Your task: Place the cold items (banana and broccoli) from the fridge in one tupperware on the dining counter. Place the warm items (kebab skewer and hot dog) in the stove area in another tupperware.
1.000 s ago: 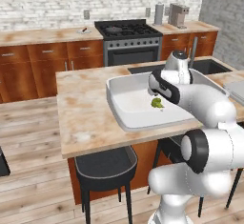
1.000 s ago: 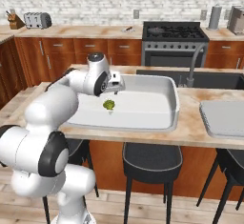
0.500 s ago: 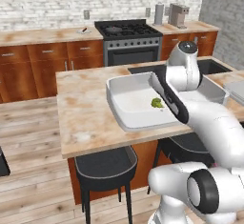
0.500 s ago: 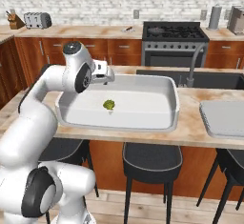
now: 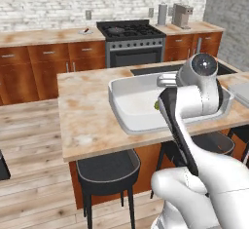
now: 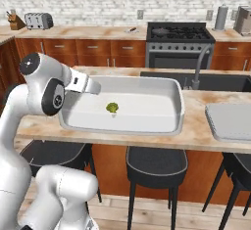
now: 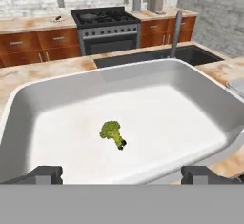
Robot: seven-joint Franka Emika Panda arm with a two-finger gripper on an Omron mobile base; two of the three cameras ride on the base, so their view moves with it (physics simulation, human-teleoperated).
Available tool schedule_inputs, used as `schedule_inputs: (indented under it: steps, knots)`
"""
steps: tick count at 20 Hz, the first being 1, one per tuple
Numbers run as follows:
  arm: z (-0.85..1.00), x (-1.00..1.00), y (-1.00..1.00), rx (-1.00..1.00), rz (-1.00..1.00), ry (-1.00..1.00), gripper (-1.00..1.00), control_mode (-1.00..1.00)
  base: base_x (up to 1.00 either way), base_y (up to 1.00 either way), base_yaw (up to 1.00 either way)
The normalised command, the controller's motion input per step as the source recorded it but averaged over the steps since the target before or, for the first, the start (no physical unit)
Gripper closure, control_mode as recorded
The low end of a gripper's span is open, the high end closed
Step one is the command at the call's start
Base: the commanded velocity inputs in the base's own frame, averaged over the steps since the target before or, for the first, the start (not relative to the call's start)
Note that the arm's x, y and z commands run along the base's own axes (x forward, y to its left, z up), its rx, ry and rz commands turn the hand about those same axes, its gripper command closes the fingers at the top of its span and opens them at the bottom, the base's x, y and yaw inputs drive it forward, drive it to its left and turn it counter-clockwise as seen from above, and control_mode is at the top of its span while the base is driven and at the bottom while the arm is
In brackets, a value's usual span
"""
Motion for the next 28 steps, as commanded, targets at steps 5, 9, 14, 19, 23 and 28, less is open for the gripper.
schedule_inputs:
  steps: [5, 9, 14, 19, 23, 28]
  knots:
    - [0.29, -1.0, 0.06, 0.0, 0.02, -0.09, -1.0, -1.0, 0.0, 0.0, 0.0]
    - [0.27, -0.99, 0.14, 0.0, 0.07, 0.0, -1.0, -1.0, 0.0, 0.0, 0.0]
    - [0.06, -0.78, 0.21, 0.0, 0.0, 0.0, -1.0, -1.0, 0.0, 0.0, 0.0]
    - [0.0, -0.08, 0.02, 0.0, 0.0, 0.0, -1.0, -1.0, 0.0, 0.0, 0.0]
    - [0.0, -0.07, 0.0, 0.0, 0.0, 0.0, -1.0, -1.0, 0.0, 0.0, 0.0]
    - [0.0, 0.0, 0.0, 0.0, 0.0, 0.0, -1.0, 1.0, -0.44, 0.3, 0.49]
